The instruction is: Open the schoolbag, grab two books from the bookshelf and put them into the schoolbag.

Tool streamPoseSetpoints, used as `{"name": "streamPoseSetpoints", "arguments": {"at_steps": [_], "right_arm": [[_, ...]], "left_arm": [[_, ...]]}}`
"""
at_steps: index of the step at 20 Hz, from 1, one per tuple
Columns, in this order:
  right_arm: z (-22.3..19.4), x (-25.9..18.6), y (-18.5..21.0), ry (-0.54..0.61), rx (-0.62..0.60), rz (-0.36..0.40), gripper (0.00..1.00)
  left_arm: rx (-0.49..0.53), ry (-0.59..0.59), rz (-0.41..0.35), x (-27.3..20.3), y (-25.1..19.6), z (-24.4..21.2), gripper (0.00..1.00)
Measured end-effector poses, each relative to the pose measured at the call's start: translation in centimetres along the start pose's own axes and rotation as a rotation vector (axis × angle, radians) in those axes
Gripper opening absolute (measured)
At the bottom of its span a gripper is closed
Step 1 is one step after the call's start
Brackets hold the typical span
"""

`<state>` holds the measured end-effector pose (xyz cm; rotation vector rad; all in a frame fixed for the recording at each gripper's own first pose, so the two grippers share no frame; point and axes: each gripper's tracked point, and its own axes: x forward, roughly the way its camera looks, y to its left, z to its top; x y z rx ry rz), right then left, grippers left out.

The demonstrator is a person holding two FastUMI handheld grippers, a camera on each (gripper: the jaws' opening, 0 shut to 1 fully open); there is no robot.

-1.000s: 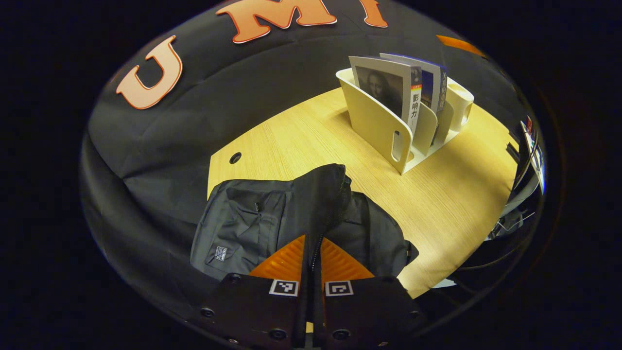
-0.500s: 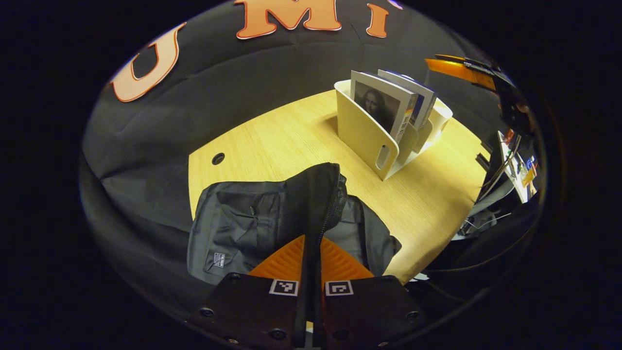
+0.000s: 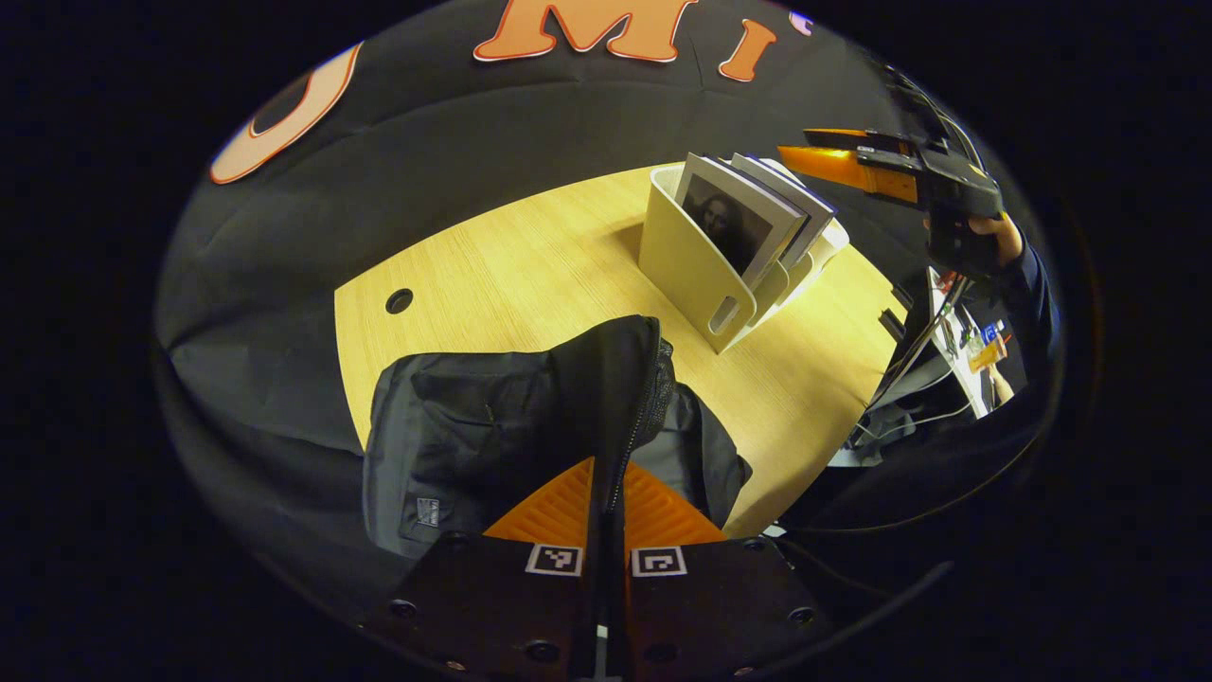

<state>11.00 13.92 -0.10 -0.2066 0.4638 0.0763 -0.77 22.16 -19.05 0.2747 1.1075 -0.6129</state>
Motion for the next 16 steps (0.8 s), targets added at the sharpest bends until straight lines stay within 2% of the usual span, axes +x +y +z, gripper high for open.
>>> {"name": "streamPoseSetpoints", "arguments": {"at_steps": [3,6,12,16], "right_arm": [[-0.9,1.1,0.4,0.102,0.002,-0.003,1.00],[-2.1,2.9,1.7,0.208,0.025,0.032,1.00],[-5.5,5.7,3.5,0.443,0.057,0.100,1.00],[-6.9,7.2,3.3,0.553,0.083,0.099,1.00]], "left_arm": [[0.057,0.039,-0.036,-0.4,0.6,0.5,0.05],[0.095,0.063,-0.079,-0.3,0.8,1.1,0.04],[0.151,0.086,-0.095,0.0,2.0,1.4,0.05],[0.169,0.098,-0.092,0.1,3.0,1.2,0.05]]}}
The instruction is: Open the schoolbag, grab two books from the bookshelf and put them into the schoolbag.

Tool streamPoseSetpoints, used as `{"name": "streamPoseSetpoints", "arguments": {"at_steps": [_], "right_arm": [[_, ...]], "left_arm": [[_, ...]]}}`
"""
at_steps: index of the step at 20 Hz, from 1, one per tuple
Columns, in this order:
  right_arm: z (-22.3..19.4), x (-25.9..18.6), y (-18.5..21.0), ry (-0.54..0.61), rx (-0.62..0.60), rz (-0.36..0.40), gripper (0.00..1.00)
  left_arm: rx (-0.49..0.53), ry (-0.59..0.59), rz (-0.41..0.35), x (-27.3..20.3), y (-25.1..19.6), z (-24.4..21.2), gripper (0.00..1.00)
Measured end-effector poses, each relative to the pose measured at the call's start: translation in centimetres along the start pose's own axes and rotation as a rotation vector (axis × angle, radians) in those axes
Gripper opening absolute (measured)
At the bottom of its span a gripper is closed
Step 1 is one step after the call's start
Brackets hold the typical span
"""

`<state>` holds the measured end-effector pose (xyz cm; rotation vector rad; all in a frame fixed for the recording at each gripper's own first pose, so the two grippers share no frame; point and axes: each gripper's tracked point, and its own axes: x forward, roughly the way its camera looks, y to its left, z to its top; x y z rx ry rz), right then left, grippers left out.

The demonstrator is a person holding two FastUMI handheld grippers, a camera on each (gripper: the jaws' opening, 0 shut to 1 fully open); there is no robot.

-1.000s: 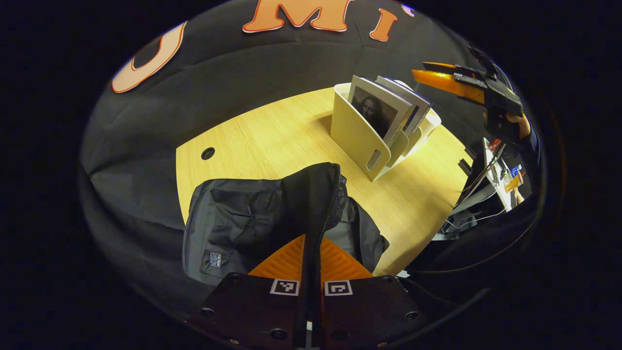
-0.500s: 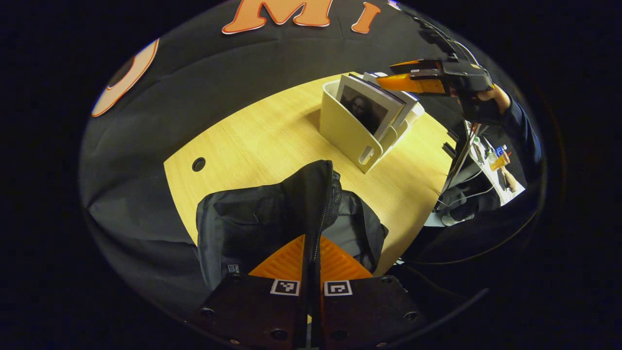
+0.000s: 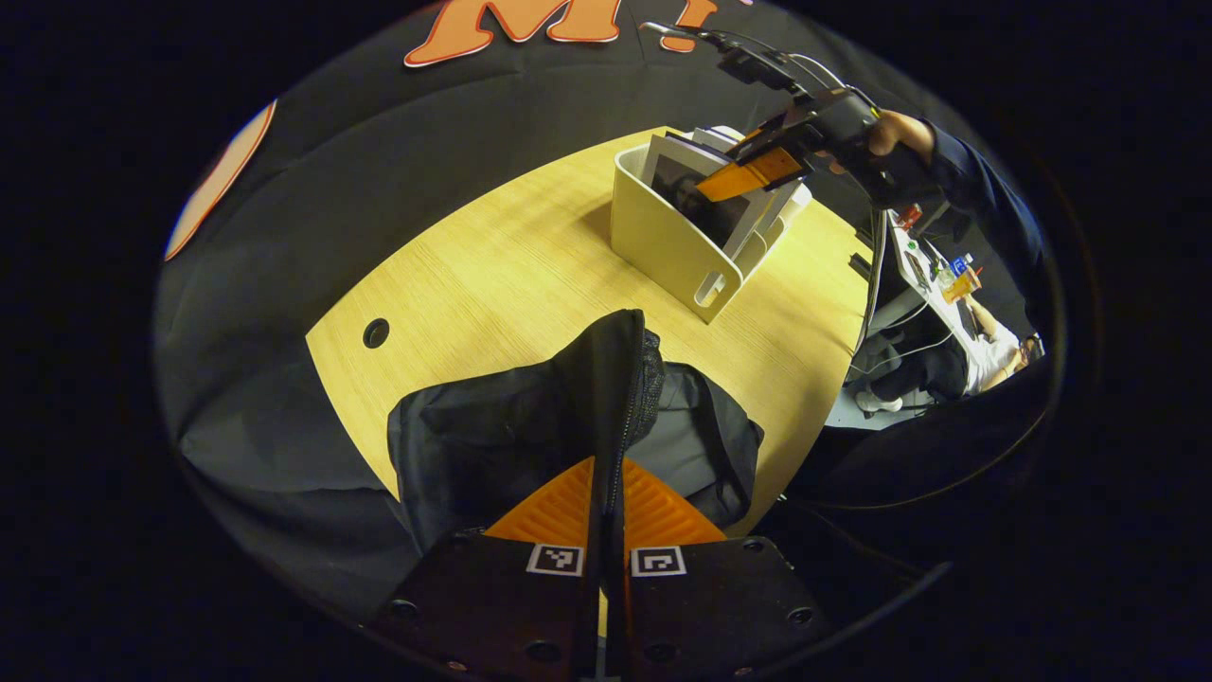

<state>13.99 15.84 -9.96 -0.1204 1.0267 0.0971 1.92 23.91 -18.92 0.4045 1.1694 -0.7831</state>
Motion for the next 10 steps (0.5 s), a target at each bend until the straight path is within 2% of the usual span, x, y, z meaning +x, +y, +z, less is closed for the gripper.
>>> {"name": "streamPoseSetpoints", "arguments": {"at_steps": [3,5,6,8,10], "right_arm": [[-0.1,1.0,-0.4,0.066,0.052,0.009,1.00],[0.0,1.2,-0.3,0.104,0.087,0.010,0.92],[0.0,1.6,-0.1,0.119,0.099,0.017,0.80],[-0.5,2.4,0.3,0.151,0.132,0.030,0.66],[-0.4,2.8,0.3,0.163,0.152,0.017,0.58]], "left_arm": [[0.007,0.002,0.005,-0.1,0.5,0.2,0.05],[0.010,0.002,-0.002,0.1,0.3,0.1,0.04],[0.009,0.002,-0.001,0.3,0.4,0.2,0.05],[0.010,0.005,-0.005,0.4,0.4,0.2,0.05],[0.016,0.002,-0.006,0.4,0.3,0.2,0.05]]}}
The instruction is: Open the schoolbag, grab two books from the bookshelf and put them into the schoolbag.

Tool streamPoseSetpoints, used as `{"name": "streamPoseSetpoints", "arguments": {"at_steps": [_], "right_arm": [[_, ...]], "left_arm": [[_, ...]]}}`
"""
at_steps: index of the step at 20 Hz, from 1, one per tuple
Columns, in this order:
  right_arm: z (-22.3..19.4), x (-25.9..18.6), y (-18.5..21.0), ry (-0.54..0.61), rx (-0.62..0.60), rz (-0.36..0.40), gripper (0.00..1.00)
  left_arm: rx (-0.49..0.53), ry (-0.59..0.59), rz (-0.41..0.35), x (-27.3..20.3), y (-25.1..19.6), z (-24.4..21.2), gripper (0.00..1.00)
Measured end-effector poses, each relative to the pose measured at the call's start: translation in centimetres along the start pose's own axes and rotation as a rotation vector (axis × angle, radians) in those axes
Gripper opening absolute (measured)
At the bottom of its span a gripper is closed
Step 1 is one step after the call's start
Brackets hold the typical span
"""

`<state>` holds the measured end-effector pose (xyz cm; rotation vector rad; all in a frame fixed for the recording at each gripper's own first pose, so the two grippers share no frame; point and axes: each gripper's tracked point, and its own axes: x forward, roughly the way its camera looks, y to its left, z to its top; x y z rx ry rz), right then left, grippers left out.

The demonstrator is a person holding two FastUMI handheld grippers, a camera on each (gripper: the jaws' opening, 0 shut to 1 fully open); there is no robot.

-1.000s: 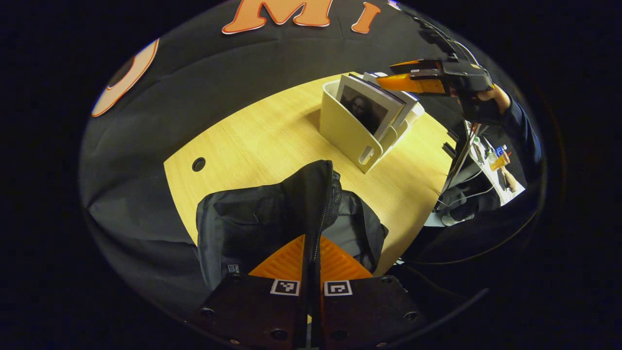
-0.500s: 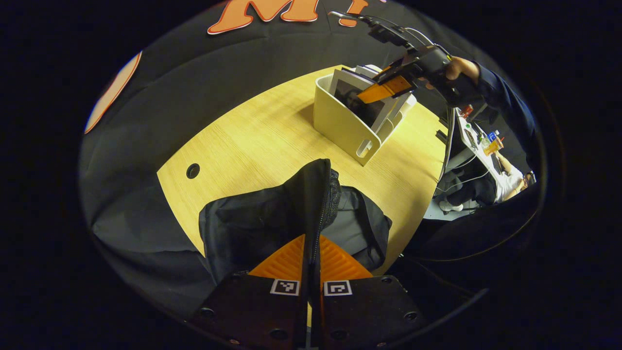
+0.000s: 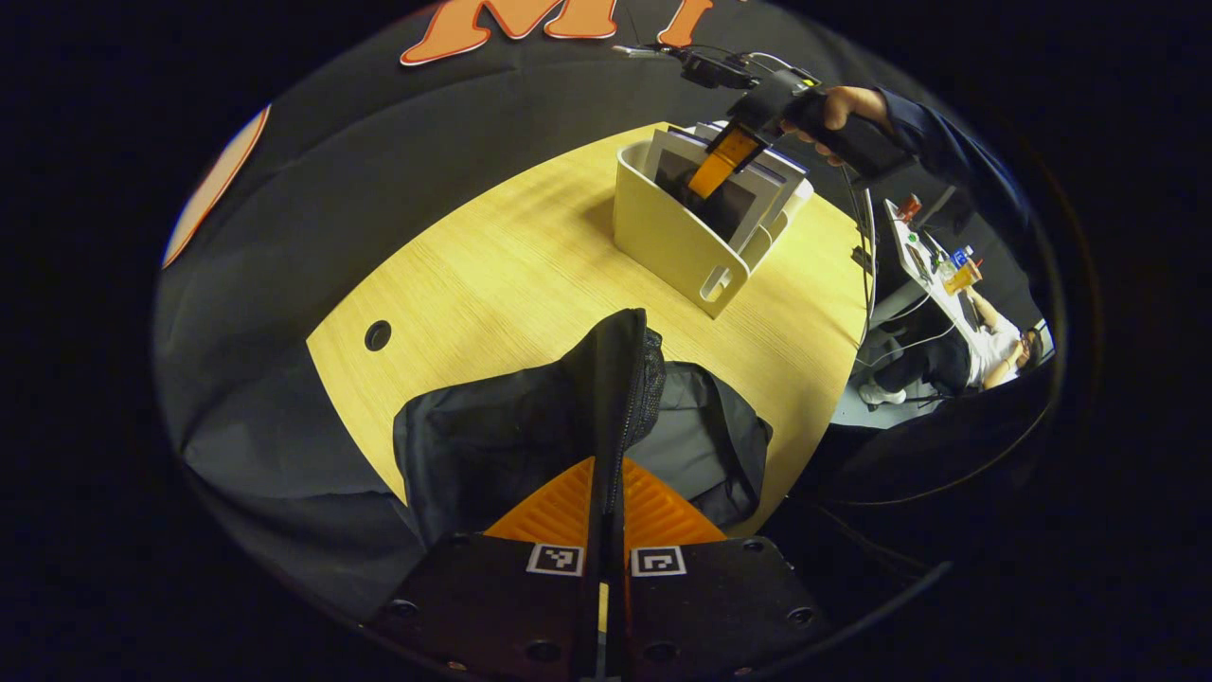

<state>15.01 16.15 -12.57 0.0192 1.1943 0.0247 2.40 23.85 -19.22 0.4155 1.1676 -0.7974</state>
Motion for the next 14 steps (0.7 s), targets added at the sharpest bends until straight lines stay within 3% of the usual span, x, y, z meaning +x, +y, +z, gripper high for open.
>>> {"name": "streamPoseSetpoints", "arguments": {"at_steps": [1,2,5,6,7,14], "right_arm": [[-0.2,-0.1,-0.1,0.011,0.009,-0.005,0.54],[-0.3,-0.1,0.3,0.013,0.026,-0.002,0.43],[-1.3,-0.5,0.1,0.025,0.030,-0.019,0.39],[-1.8,-0.9,0.1,0.021,0.031,-0.018,0.33],[-2.2,-1.3,0.2,0.015,0.039,-0.010,0.39],[-7.3,-5.9,-0.7,-0.041,0.051,0.026,0.38]], "left_arm": [[0.001,-0.003,0.000,0.1,-0.1,0.0,0.05],[0.001,-0.005,-0.001,0.1,-0.2,0.0,0.05],[0.001,-0.006,-0.004,0.3,-0.1,-0.1,0.05],[-0.004,-0.005,-0.008,0.5,-0.2,-0.1,0.04],[-0.006,-0.007,-0.010,0.5,-0.2,-0.2,0.05],[0.013,-0.002,-0.018,1.1,-1.2,-0.4,0.05]]}}
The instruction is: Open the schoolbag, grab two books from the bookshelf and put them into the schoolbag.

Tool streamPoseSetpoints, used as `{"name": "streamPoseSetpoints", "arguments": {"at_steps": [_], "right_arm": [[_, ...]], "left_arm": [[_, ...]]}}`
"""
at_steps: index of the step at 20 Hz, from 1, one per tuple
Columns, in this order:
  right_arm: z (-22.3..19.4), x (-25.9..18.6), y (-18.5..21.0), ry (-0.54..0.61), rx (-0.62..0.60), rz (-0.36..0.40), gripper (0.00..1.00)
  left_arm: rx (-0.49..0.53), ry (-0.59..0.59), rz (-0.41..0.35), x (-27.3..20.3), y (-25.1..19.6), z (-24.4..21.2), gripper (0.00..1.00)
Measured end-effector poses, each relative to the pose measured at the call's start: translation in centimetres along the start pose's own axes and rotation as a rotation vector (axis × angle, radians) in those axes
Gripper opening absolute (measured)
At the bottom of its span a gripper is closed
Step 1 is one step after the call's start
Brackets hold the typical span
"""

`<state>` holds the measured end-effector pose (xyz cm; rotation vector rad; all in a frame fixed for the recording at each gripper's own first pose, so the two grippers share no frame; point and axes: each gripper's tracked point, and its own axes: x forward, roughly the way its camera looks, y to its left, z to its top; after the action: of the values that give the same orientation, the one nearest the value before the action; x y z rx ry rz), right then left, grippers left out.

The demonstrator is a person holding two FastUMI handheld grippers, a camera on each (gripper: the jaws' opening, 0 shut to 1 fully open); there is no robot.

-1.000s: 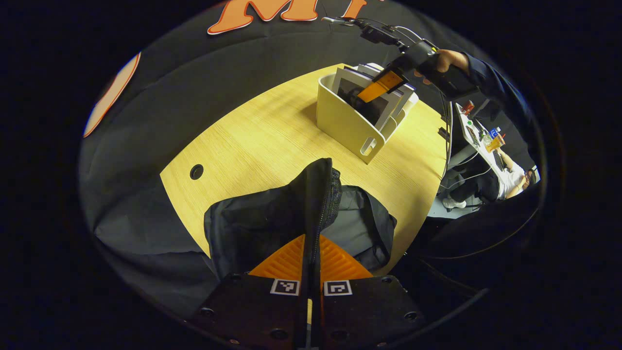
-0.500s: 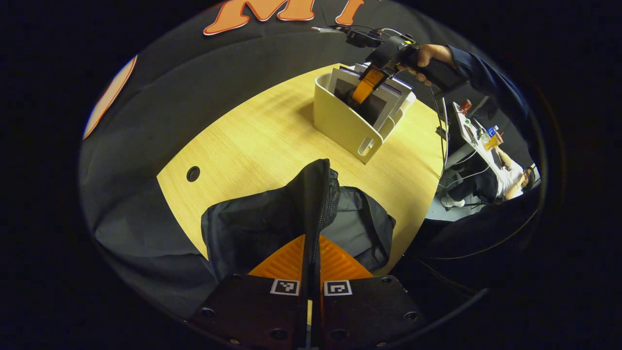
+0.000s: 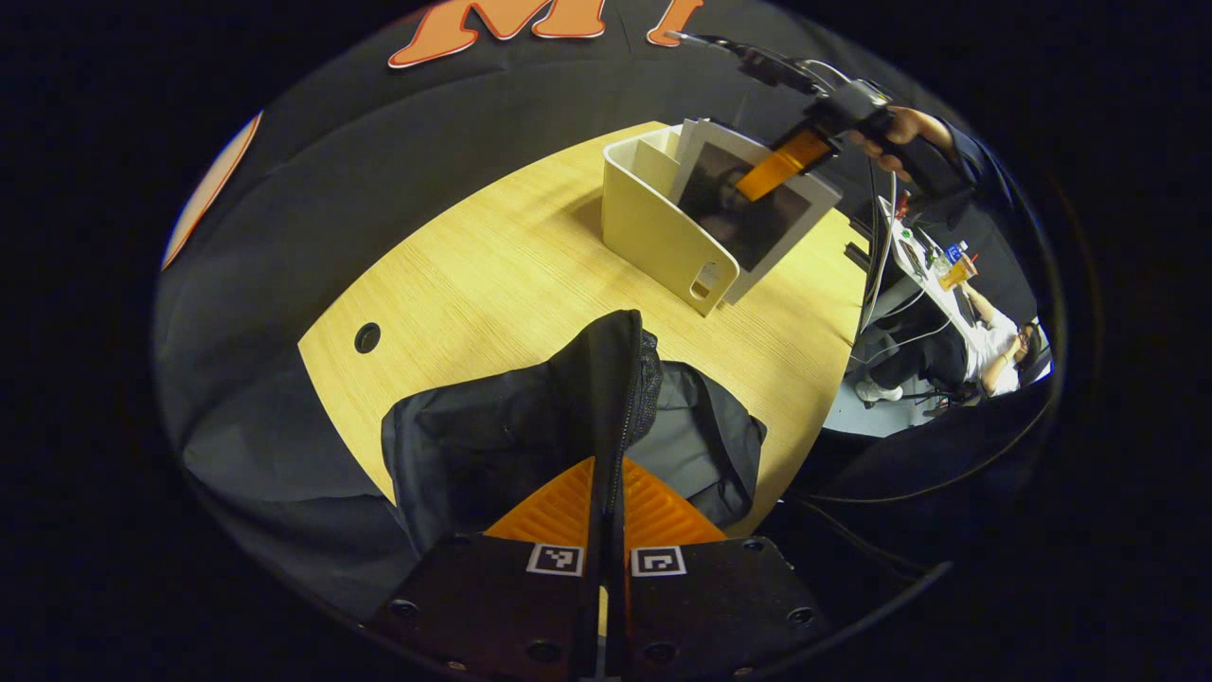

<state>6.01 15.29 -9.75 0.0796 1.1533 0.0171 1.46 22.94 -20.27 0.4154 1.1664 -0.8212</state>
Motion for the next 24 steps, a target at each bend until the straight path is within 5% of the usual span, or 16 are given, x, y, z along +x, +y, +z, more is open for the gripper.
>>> {"name": "streamPoseSetpoints", "arguments": {"at_steps": [8,24], "right_arm": [[-6.4,-4.0,-2.3,-0.050,0.074,0.042,0.38],[-13.5,-7.2,1.2,-0.166,0.285,0.361,0.37]], "left_arm": [[0.002,0.015,-0.017,0.8,-1.2,-0.1,0.04],[-0.050,-0.011,-0.010,0.0,-2.6,0.5,0.04]]}}
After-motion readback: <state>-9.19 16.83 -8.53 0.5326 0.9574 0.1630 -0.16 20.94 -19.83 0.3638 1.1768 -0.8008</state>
